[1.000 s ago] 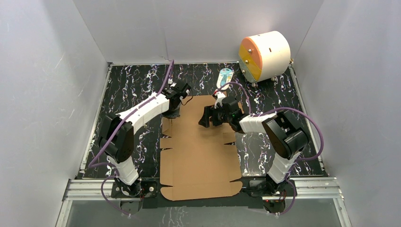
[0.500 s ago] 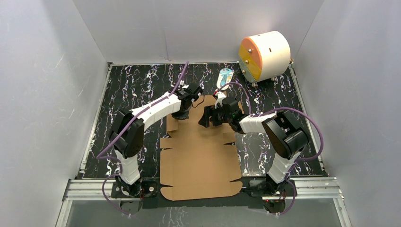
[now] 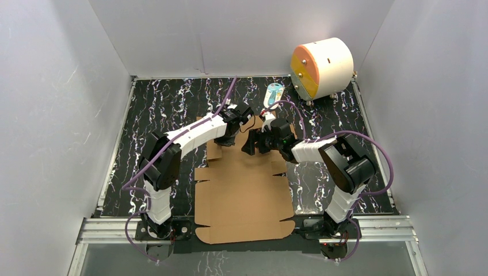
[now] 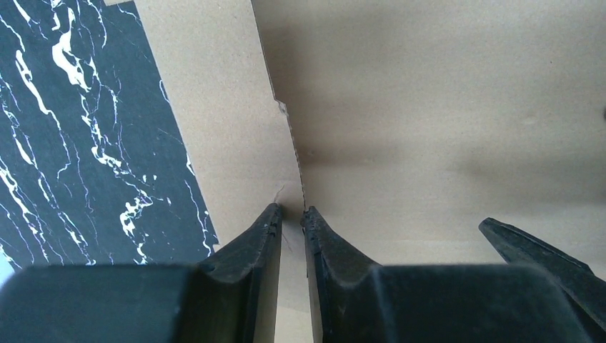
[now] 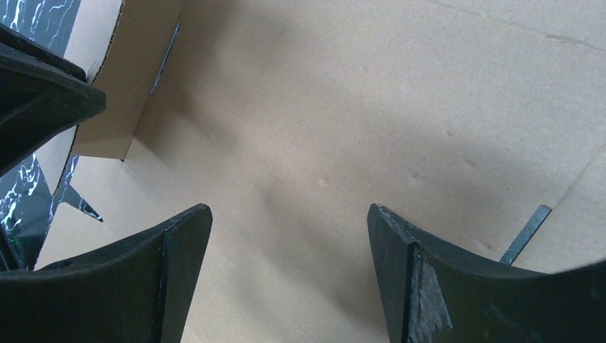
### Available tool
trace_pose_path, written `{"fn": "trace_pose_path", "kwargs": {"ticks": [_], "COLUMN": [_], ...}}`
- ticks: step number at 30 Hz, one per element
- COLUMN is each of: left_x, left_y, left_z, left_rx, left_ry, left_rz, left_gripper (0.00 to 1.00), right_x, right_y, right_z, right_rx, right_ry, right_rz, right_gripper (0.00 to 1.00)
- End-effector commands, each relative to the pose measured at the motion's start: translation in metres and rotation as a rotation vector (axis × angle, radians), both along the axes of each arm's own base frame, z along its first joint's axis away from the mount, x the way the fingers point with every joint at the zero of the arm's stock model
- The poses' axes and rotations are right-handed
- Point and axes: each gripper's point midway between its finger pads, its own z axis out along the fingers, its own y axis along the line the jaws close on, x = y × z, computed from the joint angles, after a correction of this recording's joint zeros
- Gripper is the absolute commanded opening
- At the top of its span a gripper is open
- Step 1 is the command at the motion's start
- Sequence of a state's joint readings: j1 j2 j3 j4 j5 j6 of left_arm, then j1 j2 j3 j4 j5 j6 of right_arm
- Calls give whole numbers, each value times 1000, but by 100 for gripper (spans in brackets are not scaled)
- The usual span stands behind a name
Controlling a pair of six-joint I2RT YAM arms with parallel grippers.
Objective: Fold the paper box
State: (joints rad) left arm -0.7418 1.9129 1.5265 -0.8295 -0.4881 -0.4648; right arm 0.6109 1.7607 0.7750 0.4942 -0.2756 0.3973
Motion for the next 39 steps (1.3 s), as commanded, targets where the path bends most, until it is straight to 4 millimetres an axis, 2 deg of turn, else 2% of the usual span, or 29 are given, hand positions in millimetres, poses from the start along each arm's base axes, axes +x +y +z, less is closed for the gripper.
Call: {"fn": "trace_pose_path", "kwargs": {"ticks": [1, 4, 8, 13, 19, 24, 28, 33, 39], "left_x": [1, 3, 5, 4, 1, -1, -1, 5, 12], "left_y": [-2, 4, 11, 11, 7, -5, -18, -34, -44], "left_z": [21, 34, 56, 86, 103, 89, 77, 55, 20], "left_rx": [-15, -17, -46, -147, -294, -513, -667, -775, -793], "left_ry": [-45, -98, -182, -277, -317, -250, -190, -113, -26], "left_rz": [20, 41, 58, 58, 50, 33, 20, 2, 11], "left_gripper": [17, 23, 31, 43, 52, 59, 65, 73, 75], "right_x": [-3, -1, 7, 14, 21, 27, 28, 26, 29], "right_y": [2, 4, -8, -41, -97, -141, -166, -187, -205], "right_z": [13, 35, 62, 81, 87, 84, 74, 55, 35], "right_rx": [5, -7, -35, -79, -120, -107, -68, -13, 34], "right_ry": [-22, -58, -115, -140, -120, -67, -15, 64, 130], "right_rz": [29, 58, 38, -36, -153, -257, -318, -368, -415], "right_gripper": [90, 91, 94, 96, 97, 97, 97, 95, 93]}}
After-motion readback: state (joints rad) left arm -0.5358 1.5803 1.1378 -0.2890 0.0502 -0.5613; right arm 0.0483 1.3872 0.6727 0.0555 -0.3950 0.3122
